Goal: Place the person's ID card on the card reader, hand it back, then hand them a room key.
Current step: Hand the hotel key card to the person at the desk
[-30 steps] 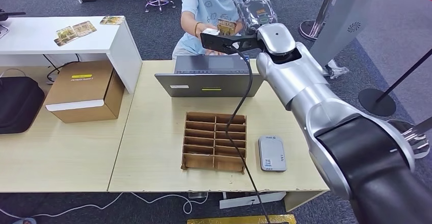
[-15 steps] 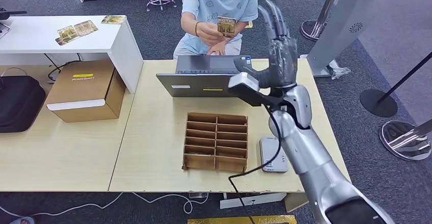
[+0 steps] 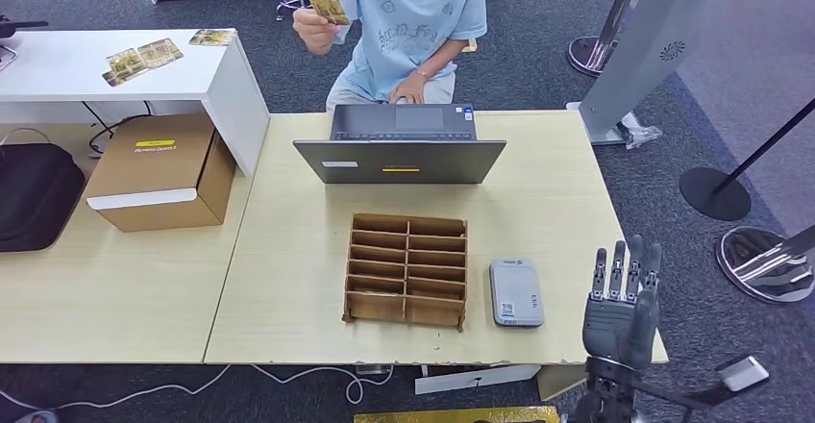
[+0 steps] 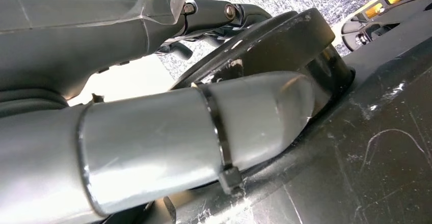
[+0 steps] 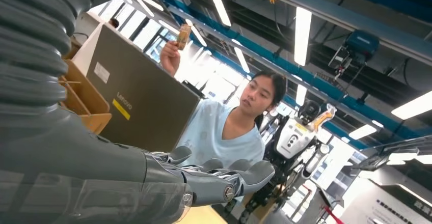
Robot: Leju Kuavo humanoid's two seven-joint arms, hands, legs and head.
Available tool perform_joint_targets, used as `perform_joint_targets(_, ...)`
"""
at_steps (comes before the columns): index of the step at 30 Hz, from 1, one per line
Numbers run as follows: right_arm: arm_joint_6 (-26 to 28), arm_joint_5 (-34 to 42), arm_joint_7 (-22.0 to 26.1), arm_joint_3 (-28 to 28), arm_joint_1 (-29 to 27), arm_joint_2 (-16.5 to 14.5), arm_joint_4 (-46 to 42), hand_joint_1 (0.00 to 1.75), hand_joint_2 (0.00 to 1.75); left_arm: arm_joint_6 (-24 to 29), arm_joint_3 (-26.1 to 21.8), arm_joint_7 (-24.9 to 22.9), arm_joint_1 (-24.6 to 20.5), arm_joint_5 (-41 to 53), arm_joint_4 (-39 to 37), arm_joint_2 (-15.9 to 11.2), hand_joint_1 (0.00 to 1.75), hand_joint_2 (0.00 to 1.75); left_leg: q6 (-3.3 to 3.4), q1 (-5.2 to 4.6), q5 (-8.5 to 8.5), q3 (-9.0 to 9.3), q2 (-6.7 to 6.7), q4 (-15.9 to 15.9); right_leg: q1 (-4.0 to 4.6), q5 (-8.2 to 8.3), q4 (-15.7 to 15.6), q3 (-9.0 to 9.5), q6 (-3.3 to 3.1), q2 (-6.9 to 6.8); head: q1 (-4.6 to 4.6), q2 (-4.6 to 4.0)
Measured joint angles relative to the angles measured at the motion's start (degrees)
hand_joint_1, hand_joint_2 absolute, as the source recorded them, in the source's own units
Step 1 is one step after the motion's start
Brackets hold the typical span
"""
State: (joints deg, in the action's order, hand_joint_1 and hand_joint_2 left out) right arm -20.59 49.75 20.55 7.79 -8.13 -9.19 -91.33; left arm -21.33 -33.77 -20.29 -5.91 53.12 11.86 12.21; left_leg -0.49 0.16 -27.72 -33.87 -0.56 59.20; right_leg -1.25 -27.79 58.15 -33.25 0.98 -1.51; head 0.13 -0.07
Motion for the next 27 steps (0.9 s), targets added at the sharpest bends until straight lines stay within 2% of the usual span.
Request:
perform_joint_targets(3,1.1,-3.6,0.0,0.2,-0.4,-0.8,-0.2,0.0,1.75,0.0,0.0,0.0,0.0,-0.7,0.0,-0.1,0.0,0.0,-0.01,0.0,0.02,0.02,0.07,0.0,0.0,0.01,0.0,0.01,-0.01,0.05,0.01,0.0)
perform_joint_targets(8,4.2,-15.3,2.6,-1.4,-0.5,-1.0,0.1,0.0,1.75,0.1,0.0,0.0,0.1,-0.9,0.0,-0.1,0.0,0.0,0.01,-0.01,0.04,0.04,0.09,0.0,-0.01,0.02,0.0,0.04,-0.01,0.04,0.02,0.0)
perform_joint_targets(13,5.5,-21.5,4.6,-3.8,-1.0,-0.9,0.7,0.0,1.75,0.1,0.0,0.0,0.1,-0.5,0.0,-0.1,0.0,0.0,0.01,-0.01,0.03,0.04,0.09,0.0,-0.01,0.02,0.0,0.04,-0.01,0.04,0.02,0.0)
perform_joint_targets(16,9.2,-31.5,7.5,-6.5,-1.6,-0.5,0.7,0.0,1.75,0.0,0.0,0.1,0.1,0.2,0.0,-0.1,0.0,0.0,0.01,-0.01,0.03,0.04,0.09,0.0,-0.01,0.02,0.0,0.03,-0.01,0.05,0.01,0.0)
perform_joint_targets(18,14.9,-40.4,8.8,-8.5,-1.8,0.1,0.6,0.0,1.75,0.0,0.0,0.1,0.1,0.3,0.0,-0.1,0.0,0.0,0.01,-0.01,0.03,0.04,0.09,0.0,-0.01,0.01,0.0,0.03,-0.01,0.05,0.01,0.0)
perform_joint_targets(20,24.4,-52.5,8.1,-10.6,-1.9,0.7,0.5,0.0,1.75,0.0,0.0,0.1,0.0,0.4,0.0,-0.1,0.0,0.0,0.01,-0.01,0.03,0.05,0.1,0.0,-0.01,0.01,0.0,0.03,-0.01,0.05,0.02,0.0)
perform_joint_targets(22,38.1,-70.1,2.9,-12.8,-1.9,1.4,0.5,0.0,1.75,-0.2,0.1,0.2,0.0,0.7,0.0,-0.1,0.0,0.0,0.01,-0.01,0.03,0.05,0.11,0.0,-0.01,0.02,0.0,0.04,-0.01,0.05,0.02,0.0)
perform_joint_targets(24,52.2,-94.7,-6.7,-14.7,-2.0,1.8,0.6,0.0,1.75,-0.5,0.4,0.4,0.0,1.4,0.0,-0.2,0.0,0.0,0.01,-0.01,0.03,0.06,0.12,0.0,-0.01,0.02,0.0,0.05,-0.01,0.05,0.02,0.0)
perform_joint_targets(25,56.5,-108.3,-11.5,-15.4,-2.1,2.0,0.7,0.0,1.75,-0.8,0.5,0.4,0.0,1.7,0.0,-0.2,0.0,0.0,0.0,0.0,0.03,0.08,0.17,0.0,-0.01,0.02,0.0,0.05,-0.02,0.1,0.02,0.0)
perform_joint_targets(27,59.6,-131.6,-18.7,-16.6,-2.1,2.6,1.3,0.0,1.75,-1.4,0.7,0.0,-0.2,2.0,0.0,-0.3,0.0,0.0,-0.01,0.0,0.02,0.11,0.27,0.0,-0.01,0.03,0.0,0.05,-0.03,0.2,0.0,0.0)
